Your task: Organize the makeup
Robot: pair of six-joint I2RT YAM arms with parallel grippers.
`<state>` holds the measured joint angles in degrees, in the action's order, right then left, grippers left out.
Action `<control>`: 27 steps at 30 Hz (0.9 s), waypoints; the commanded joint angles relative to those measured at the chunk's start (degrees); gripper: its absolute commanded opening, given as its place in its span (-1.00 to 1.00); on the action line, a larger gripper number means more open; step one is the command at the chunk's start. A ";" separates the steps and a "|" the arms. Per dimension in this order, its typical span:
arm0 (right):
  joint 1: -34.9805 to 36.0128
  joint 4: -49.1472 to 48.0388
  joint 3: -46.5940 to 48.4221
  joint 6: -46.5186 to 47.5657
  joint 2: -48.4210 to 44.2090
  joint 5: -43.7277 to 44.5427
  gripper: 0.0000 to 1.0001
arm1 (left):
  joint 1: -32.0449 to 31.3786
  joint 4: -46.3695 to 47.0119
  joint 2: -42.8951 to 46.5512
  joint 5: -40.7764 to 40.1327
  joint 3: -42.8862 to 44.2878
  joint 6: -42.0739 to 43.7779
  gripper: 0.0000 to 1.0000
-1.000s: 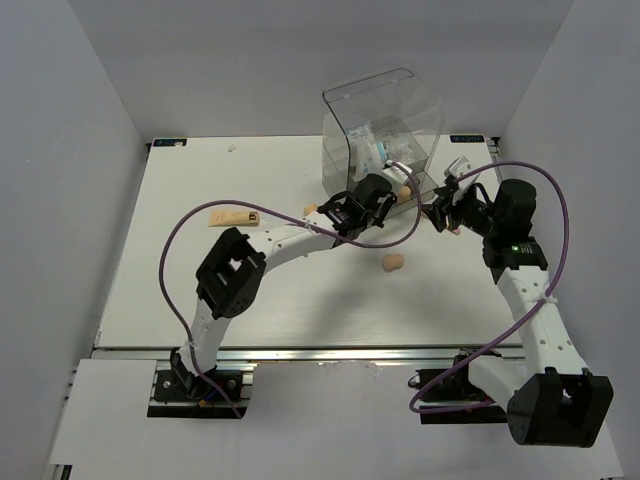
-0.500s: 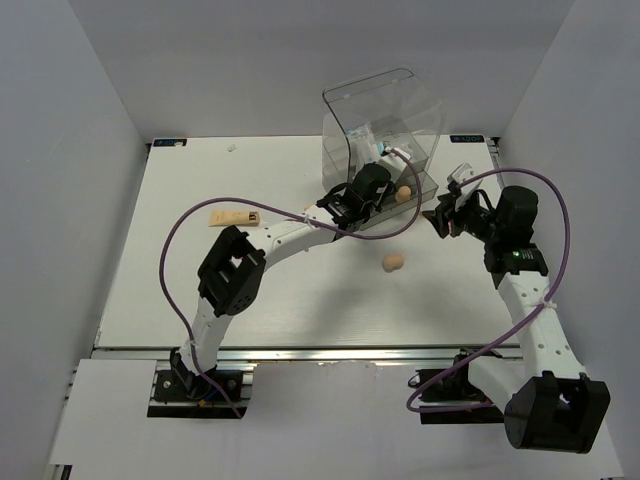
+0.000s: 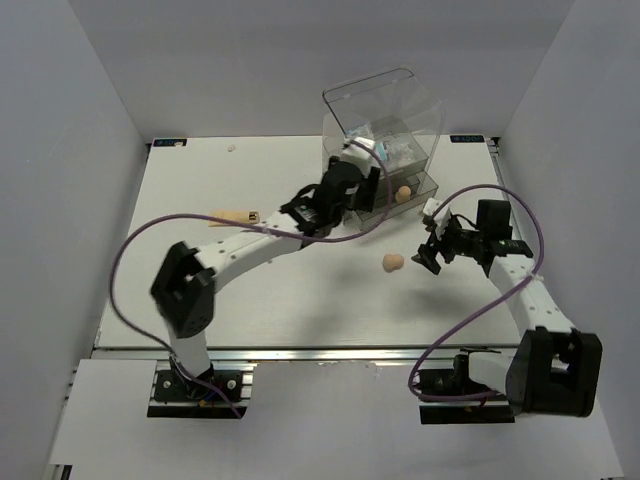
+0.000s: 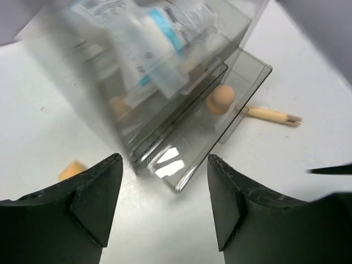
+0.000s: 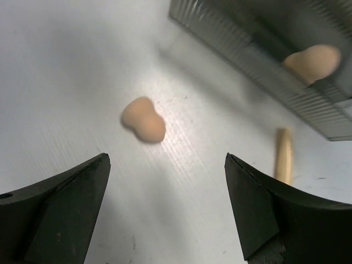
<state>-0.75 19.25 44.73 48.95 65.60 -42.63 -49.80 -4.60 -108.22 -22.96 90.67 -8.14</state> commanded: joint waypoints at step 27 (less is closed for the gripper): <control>15.96 3.51 11.34 27.17 29.34 11.44 -0.60 | 26.33 6.36 30.11 18.56 -45.60 -52.58 0.60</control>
<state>15.55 21.71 53.39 75.40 96.77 -31.92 -24.60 0.34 -74.85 -9.52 43.53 -57.67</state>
